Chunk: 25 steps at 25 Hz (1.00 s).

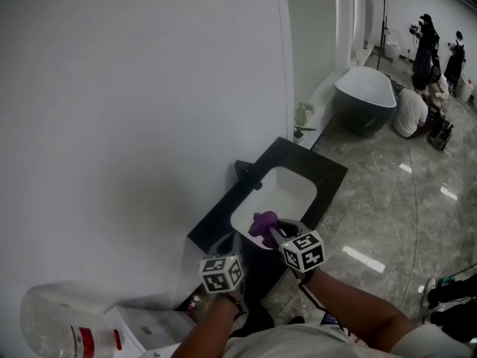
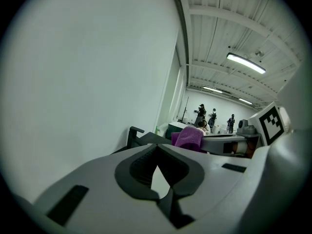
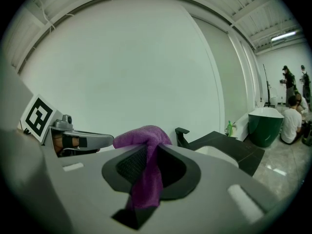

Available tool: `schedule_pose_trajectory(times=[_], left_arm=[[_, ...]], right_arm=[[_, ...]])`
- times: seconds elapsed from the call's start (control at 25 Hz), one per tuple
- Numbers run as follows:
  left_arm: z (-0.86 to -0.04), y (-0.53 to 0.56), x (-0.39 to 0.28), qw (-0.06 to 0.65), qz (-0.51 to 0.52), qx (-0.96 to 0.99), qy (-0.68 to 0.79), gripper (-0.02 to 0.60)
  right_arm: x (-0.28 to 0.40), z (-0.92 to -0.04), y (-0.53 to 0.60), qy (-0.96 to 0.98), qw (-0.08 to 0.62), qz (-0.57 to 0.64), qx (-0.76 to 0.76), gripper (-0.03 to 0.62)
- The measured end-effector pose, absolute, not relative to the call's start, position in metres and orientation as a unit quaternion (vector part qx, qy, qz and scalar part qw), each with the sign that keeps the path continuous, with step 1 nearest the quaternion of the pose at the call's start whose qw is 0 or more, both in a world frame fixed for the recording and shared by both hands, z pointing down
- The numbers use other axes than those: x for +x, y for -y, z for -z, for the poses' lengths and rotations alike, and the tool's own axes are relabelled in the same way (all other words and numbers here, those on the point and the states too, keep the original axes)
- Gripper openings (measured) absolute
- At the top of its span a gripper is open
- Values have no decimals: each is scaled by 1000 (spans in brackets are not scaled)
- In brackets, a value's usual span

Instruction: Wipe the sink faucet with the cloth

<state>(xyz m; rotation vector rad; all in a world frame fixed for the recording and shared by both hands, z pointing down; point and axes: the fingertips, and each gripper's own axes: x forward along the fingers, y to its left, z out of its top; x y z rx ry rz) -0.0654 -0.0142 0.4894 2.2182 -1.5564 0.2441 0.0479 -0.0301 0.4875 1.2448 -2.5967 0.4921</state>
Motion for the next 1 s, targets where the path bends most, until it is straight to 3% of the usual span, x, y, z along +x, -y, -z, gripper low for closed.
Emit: schedule_pose_trajectory(times=[0.6, 1.0], left_arm=[[-560, 174, -107, 253, -111, 828, 489, 5], [-603, 213, -101, 270, -128, 815, 496, 5]], right_arm=[[-7, -559, 207, 840, 161, -197, 480, 69], [-30, -652, 343, 845, 274, -163, 430, 69]])
